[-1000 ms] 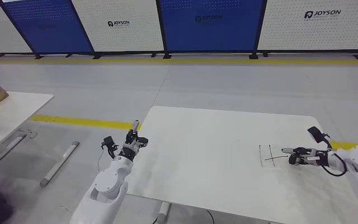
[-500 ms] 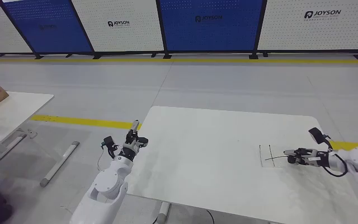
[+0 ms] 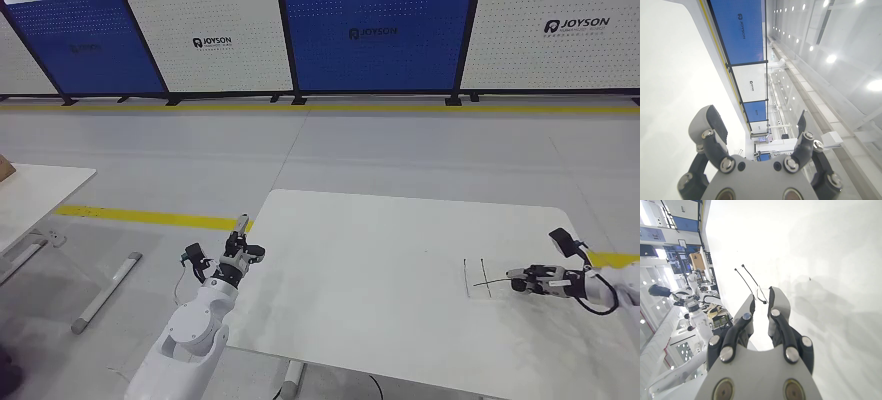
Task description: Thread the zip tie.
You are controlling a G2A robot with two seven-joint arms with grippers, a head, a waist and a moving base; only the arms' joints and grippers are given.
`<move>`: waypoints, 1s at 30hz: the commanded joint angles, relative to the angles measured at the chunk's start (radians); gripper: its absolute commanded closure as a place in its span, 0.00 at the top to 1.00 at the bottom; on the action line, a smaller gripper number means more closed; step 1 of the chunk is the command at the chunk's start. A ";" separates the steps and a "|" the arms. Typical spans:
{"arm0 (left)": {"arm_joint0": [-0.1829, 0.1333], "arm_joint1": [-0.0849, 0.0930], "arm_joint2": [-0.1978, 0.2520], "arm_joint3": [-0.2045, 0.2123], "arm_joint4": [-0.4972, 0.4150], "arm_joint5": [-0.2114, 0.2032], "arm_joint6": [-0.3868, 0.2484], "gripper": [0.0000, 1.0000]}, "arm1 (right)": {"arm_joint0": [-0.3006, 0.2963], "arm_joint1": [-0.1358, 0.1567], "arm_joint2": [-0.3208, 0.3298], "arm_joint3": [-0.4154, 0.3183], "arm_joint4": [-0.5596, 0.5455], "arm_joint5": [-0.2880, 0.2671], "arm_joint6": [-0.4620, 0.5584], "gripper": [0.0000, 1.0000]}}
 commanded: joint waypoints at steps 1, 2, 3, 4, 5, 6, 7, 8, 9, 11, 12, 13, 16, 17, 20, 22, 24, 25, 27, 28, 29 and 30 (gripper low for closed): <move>0.000 0.000 0.000 0.000 0.000 0.000 0.000 1.00 | 0.003 -0.003 0.000 0.006 -0.004 0.001 0.001 0.18; 0.000 0.000 0.000 0.000 0.000 0.000 0.000 1.00 | 0.004 -0.005 0.001 0.010 -0.006 0.001 0.000 0.16; 0.000 0.000 0.000 0.000 0.000 0.000 0.000 1.00 | 0.006 -0.007 0.002 0.013 -0.007 0.001 0.000 0.16; 0.000 0.000 0.000 0.000 0.000 0.000 0.000 1.00 | 0.007 -0.008 0.002 0.016 -0.008 0.000 0.000 0.14; 0.000 0.000 0.000 0.000 0.000 0.000 0.000 1.00 | 0.009 -0.010 0.002 0.020 -0.014 0.000 -0.003 0.11; 0.000 0.000 0.000 0.000 0.000 0.000 0.000 1.00 | 0.010 -0.012 0.002 0.022 -0.017 0.000 -0.005 0.04; 0.000 0.000 0.000 0.000 0.000 0.000 0.000 1.00 | 0.010 -0.014 0.002 0.023 -0.019 -0.001 -0.005 0.00; 0.000 0.000 0.000 0.000 0.000 0.000 0.000 1.00 | 0.010 -0.016 0.001 0.025 -0.023 -0.004 -0.008 0.00; 0.000 0.000 0.000 0.000 0.000 0.000 0.000 1.00 | 0.011 -0.018 0.002 0.027 -0.025 -0.005 -0.010 0.00; 0.000 0.000 0.000 0.000 0.000 0.000 0.000 1.00 | 0.011 -0.020 0.003 0.032 -0.026 -0.011 -0.008 0.00; 0.000 0.000 0.000 0.000 0.000 0.000 0.000 1.00 | 0.011 -0.022 0.005 0.037 -0.025 -0.018 -0.006 0.00; 0.000 0.000 0.000 0.000 0.000 0.000 0.000 1.00 | 0.010 -0.022 0.008 0.041 -0.020 -0.027 0.000 0.00; 0.000 0.000 0.000 0.000 0.000 0.000 0.000 1.00 | 0.010 -0.021 0.022 0.059 -0.004 -0.063 0.022 0.00; 0.000 0.000 0.000 0.000 0.000 0.000 0.000 1.00 | 0.009 -0.021 0.028 0.062 0.003 -0.077 0.031 0.00; 0.000 0.000 0.000 0.000 0.000 0.000 0.000 1.00 | 0.006 -0.015 0.049 0.073 0.028 -0.129 0.062 0.00; 0.000 0.000 0.000 0.000 0.000 0.000 0.000 1.00 | 0.003 -0.010 0.065 0.071 0.046 -0.147 0.082 0.00; 0.000 0.000 0.000 0.000 0.000 0.000 0.000 1.00 | -0.009 0.001 0.091 0.043 0.064 -0.147 0.100 0.00; 0.000 0.000 0.000 0.000 0.000 0.000 0.000 1.00 | -0.017 0.007 0.106 0.024 0.072 -0.147 0.103 0.00; 0.000 0.000 0.000 0.000 0.000 0.000 0.000 1.00 | -0.050 0.025 0.152 -0.040 0.104 -0.147 0.129 0.00; 0.000 0.000 0.000 0.000 0.000 0.000 0.000 1.00 | -0.067 0.033 0.177 -0.070 0.118 -0.147 0.134 0.00; 0.000 0.000 0.000 0.000 0.000 0.000 0.000 1.00 | -0.088 0.041 0.205 -0.106 0.140 -0.147 0.150 0.00; 0.000 0.000 0.000 0.000 0.000 0.000 0.000 1.00 | -0.118 0.053 0.247 -0.149 0.168 -0.147 0.178 0.00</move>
